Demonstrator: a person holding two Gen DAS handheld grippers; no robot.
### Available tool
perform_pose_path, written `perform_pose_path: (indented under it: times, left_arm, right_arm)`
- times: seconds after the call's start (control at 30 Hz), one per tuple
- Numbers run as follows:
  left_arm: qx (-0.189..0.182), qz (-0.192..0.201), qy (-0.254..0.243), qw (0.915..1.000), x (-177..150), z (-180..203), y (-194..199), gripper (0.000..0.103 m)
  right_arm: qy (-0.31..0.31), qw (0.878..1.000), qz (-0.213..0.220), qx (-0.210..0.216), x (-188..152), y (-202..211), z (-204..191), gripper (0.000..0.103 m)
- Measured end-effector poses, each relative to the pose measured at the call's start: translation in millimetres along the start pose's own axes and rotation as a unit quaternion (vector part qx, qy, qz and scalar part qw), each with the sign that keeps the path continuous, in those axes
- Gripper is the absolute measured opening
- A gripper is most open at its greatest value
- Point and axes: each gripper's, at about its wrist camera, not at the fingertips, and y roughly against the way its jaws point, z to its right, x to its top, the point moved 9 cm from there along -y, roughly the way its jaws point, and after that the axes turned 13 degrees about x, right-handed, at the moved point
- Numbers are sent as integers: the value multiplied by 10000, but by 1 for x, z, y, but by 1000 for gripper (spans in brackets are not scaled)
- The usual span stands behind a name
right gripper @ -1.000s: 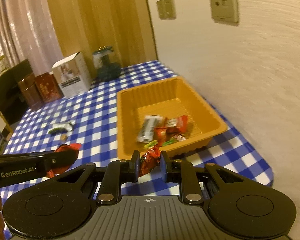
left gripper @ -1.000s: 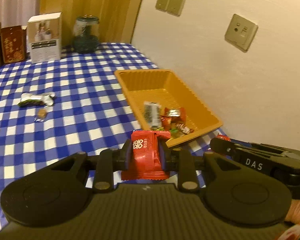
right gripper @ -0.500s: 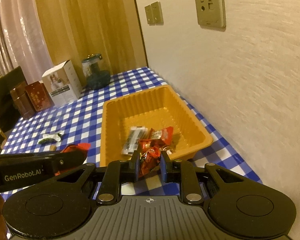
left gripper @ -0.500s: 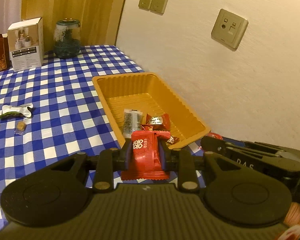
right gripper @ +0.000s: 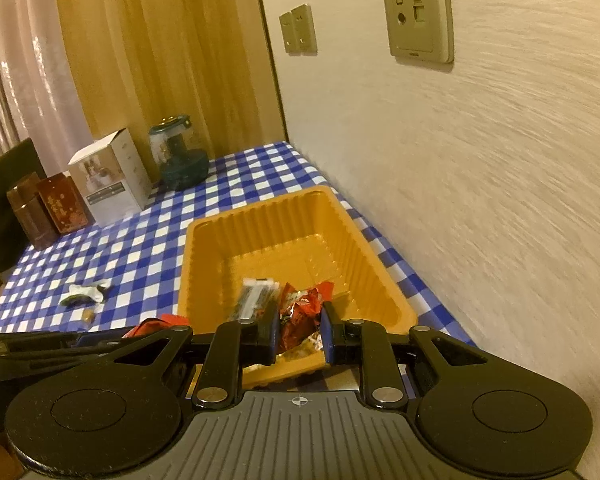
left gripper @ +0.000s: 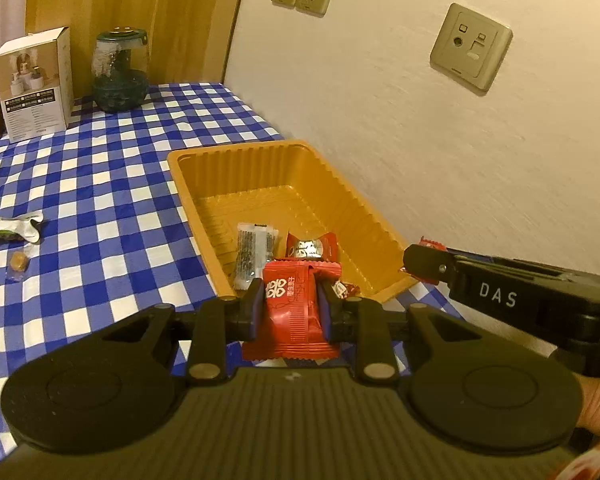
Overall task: Organize snacks
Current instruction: 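Open the left gripper to drop the red packet while the right gripper releases the red candy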
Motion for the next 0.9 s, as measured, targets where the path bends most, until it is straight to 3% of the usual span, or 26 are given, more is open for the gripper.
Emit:
perform_pose_path:
  times: [0.7,0.77,0.8,0.9]
  left_arm:
    - [-179,-32,97,9998,20,1,-50,25]
    - [-230,-55,51,9997,20,4,-54,30]
    - [-229,-47,46,9997,20,4,-56,38]
    - [-121,27,53,9999,20,-3,-54,39]
  right_arm:
    - [-83,9998,-99,-133,13,-39,23,21]
    - [-115,9998,-108,-145,13,-40,26,21]
    - [-132,9997,-114,-144,13,-41,27,21]
    - [-146,9997,-131,-142,11,-42,26,21]
